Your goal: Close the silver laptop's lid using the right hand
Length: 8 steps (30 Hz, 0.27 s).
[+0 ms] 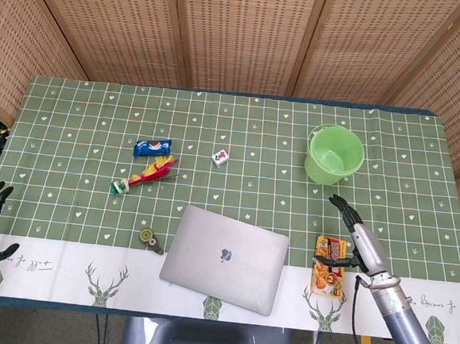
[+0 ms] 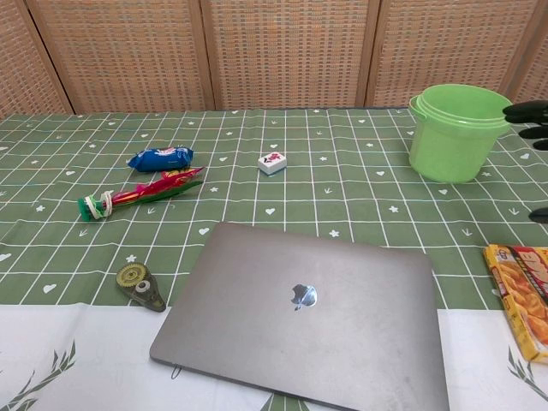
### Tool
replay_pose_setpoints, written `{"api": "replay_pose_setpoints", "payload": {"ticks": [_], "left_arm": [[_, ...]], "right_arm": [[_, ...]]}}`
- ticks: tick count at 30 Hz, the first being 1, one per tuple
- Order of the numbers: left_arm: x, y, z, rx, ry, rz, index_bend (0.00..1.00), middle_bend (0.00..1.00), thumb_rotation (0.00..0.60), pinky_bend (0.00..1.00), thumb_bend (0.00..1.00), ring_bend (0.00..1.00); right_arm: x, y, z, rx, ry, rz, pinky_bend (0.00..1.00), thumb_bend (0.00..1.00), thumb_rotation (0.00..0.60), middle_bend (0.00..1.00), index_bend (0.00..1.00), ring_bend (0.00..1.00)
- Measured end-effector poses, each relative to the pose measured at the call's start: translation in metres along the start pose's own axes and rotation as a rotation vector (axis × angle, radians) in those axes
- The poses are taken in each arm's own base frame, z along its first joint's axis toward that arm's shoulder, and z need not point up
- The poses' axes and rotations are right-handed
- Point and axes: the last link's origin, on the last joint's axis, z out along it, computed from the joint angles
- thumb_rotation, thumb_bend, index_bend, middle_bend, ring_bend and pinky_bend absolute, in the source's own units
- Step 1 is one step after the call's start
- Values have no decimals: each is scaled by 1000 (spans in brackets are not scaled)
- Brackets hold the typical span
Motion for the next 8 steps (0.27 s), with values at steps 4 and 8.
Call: {"api": "replay_pose_setpoints", "payload": {"ticks": [4,8], "left_arm": [[0,0,0,1,4,3,0,0,600,0,0,0],[-3,-1,0,3,-6,8,0,0,600,0,0,0]], "right_arm": [[6,15,-13,-5,93,-216,0,173,598,0,0,0],[18,22,-29,-7,235,-438,0,172,598,0,0,0]]}}
